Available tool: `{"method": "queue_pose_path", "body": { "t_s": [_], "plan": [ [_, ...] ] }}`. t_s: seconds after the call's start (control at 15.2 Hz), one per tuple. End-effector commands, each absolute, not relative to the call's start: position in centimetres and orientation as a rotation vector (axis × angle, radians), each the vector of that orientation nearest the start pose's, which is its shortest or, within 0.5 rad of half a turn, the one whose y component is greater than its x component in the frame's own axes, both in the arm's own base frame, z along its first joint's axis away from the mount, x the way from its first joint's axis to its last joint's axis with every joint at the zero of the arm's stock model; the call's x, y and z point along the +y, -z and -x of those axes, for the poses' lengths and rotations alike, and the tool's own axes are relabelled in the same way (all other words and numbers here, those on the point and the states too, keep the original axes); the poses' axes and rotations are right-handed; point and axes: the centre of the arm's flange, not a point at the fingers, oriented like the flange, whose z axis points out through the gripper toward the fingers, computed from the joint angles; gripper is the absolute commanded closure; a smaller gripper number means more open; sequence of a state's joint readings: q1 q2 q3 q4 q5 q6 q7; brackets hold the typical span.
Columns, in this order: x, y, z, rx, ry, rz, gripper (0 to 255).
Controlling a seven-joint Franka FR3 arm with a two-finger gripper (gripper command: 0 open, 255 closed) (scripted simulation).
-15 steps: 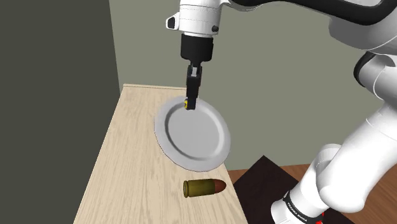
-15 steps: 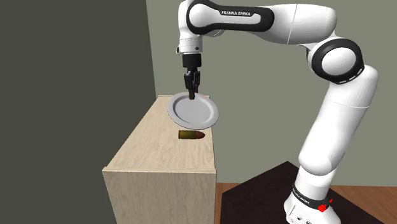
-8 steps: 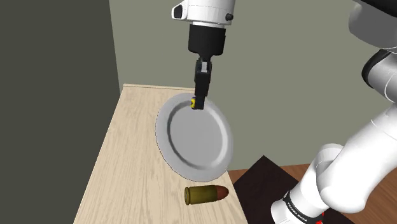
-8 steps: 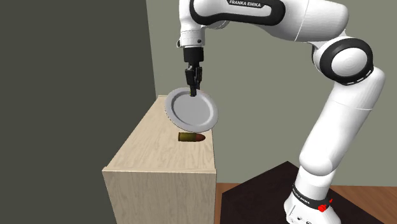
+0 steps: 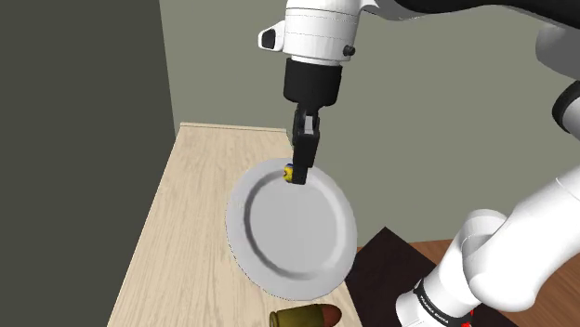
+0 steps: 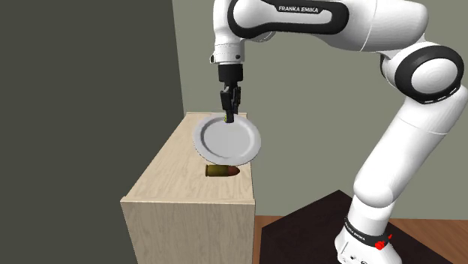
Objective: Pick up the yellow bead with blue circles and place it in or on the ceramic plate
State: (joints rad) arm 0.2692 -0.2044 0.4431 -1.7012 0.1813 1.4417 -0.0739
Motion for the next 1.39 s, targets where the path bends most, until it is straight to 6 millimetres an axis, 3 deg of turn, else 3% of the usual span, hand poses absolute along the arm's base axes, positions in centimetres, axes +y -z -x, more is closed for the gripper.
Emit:
{"method": "queue_pose_path", "body": {
  "t_s": [0.0, 0.53, 1.06, 1.12, 1.32],
  "plan": [
    [35.0, -63.6, -33.4, -1.189, -0.159, 2.833, 255],
    [35.0, -59.3, -33.4, -1.189, -0.159, 2.833, 255],
    [35.0, -59.3, -33.4, -1.189, -0.159, 2.833, 255],
    [35.0, -59.4, -33.4, -1.190, -0.159, 2.833, 0],
    [35.0, -59.4, -33.4, -1.189, -0.159, 2.833, 0]
  ]
}}
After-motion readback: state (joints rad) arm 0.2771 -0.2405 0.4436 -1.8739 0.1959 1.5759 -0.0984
